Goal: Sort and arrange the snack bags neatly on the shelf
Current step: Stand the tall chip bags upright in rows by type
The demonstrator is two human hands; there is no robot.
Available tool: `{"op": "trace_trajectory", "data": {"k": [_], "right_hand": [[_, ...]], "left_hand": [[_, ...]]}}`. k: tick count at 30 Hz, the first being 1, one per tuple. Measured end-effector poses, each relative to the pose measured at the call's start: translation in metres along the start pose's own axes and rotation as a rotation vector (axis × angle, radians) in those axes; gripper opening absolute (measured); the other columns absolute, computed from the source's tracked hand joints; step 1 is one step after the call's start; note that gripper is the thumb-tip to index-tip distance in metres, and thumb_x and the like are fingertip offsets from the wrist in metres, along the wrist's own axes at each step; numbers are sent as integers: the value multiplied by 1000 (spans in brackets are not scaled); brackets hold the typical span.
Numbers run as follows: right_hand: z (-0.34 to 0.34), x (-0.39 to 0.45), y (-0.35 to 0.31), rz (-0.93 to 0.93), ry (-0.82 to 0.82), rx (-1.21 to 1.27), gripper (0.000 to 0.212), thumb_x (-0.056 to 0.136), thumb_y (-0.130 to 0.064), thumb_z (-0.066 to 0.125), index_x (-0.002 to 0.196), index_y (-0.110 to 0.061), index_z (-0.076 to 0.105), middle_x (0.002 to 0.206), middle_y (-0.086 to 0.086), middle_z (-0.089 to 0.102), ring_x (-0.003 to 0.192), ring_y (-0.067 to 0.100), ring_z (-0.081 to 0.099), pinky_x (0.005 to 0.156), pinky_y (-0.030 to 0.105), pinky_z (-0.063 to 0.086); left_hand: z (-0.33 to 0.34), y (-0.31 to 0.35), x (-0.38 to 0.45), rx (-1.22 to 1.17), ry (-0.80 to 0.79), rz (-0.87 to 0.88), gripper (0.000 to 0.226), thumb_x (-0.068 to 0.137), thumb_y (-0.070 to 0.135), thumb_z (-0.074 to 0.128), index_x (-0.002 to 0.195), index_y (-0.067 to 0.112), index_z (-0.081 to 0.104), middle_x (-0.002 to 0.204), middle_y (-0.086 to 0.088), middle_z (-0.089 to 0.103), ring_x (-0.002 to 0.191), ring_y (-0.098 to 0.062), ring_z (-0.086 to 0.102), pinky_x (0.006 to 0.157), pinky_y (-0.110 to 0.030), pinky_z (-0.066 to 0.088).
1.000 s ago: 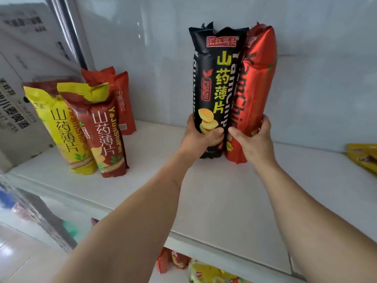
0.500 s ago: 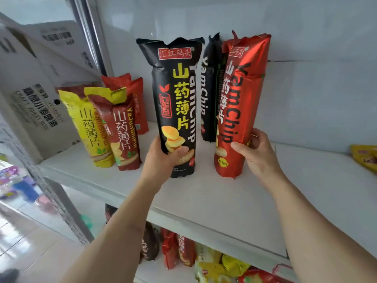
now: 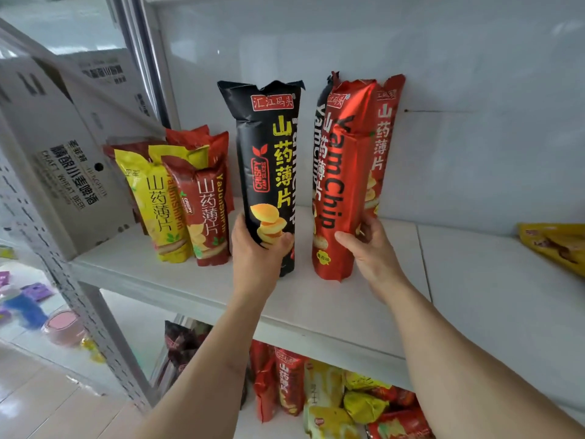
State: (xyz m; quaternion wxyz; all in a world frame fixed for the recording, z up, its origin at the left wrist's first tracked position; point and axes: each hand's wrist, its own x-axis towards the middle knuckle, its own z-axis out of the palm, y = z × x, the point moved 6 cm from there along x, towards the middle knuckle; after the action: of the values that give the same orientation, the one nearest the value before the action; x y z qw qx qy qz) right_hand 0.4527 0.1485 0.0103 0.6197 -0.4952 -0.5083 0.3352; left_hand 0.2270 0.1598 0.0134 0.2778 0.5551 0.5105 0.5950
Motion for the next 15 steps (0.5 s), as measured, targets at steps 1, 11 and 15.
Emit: {"op": "trace_trajectory", "data": {"k": [1,11,15], "right_hand": [[0,1,2,6,-3,-8,53,81,-26,77,127,-36,53,117,-15,66,105,2,63,95,32,50],[-16,37,11,80,-297,-36,82,67,-67,75,138,-36,49,134,-13,59,126,9,53,107,43,41],[-56,71,-11,6,-74,-11,55,77,-74,58,112,-32,65,112,-12,70,110,12,65,91,32,49]], "left_hand": [[1,0,-5,53,42,7,85,83,28,78,152,19,29,152,-2,38,140,-21,36,115,-43,35],[56,57,-58,207,130,745,58,94,28,59,142,2,41,149,-12,41,145,-18,33,117,-39,35],[95,56,-43,213,43,525,78,92,43,57,152,2,29,156,-15,33,146,0,16,119,-18,16]]}}
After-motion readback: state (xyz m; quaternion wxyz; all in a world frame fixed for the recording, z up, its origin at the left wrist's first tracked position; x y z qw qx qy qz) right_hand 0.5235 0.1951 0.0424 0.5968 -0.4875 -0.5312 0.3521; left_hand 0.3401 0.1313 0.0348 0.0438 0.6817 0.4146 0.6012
